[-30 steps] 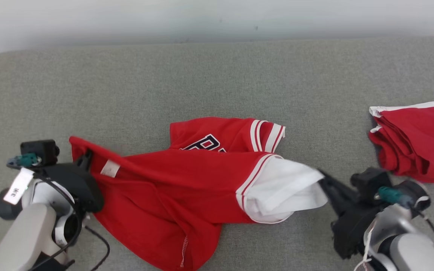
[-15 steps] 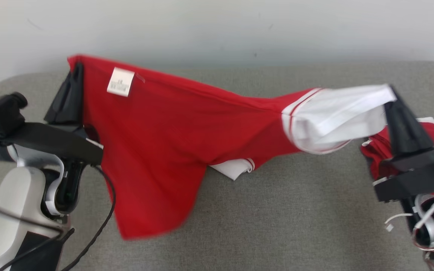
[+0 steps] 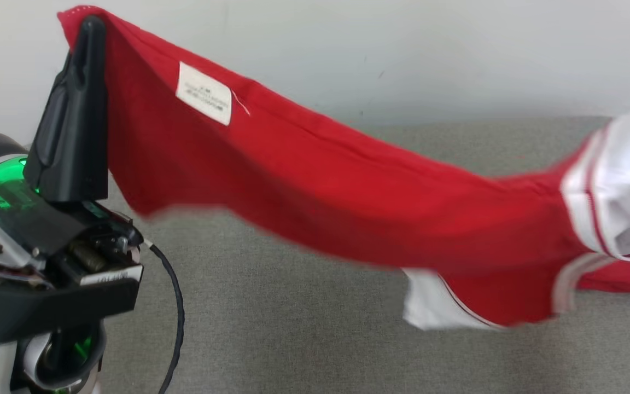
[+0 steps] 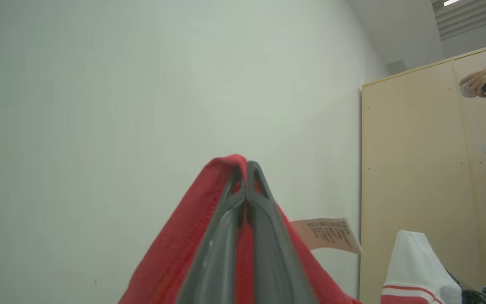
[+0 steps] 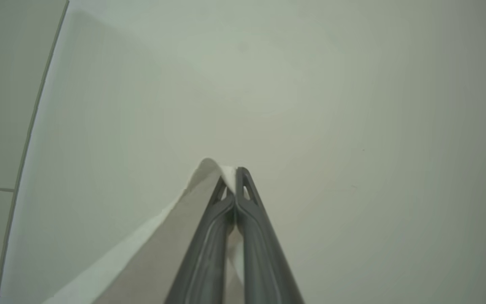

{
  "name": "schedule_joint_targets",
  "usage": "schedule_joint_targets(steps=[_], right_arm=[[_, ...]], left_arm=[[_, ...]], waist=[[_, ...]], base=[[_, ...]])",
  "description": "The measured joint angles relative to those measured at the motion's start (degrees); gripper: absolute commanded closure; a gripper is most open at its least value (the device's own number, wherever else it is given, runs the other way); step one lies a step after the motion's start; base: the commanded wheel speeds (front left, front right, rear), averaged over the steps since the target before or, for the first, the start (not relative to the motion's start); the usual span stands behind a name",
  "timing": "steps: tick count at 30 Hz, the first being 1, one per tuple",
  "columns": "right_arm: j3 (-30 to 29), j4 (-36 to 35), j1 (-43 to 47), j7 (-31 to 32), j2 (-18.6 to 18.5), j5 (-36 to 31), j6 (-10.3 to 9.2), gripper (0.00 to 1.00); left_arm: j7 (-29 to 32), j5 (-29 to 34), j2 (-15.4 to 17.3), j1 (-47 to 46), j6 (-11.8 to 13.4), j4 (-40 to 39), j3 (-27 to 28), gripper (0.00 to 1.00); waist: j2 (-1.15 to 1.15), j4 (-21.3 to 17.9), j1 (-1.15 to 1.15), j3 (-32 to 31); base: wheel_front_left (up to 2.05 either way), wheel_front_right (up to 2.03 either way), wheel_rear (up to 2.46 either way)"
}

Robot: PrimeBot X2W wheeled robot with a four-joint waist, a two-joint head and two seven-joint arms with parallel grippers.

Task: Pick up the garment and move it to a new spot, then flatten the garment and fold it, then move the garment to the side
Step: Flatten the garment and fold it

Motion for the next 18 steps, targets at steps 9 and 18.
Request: schedule_joint_targets(steps=[9,18], right_arm=[[6.2,26.4,-14.6,6.7,3.5,3.2,-0.70,1.00],[1.1,27.9,-38.7,1.4,4.2,4.3,-1.21,1.00]], left_arm=[[3.7,-1.6,-2.8,-3.0,5.4,24.1,1.6,1.00],[-3.9,1.5,-7.8,-24.7,4.6,27.1,3.6,1.00]], waist=[[0.02,0.2,0.02,4.3],[0.02,-0.4,0.02,7.1]], base=[[0.00,0.00,0.00],[0.00,0.00,0.00]])
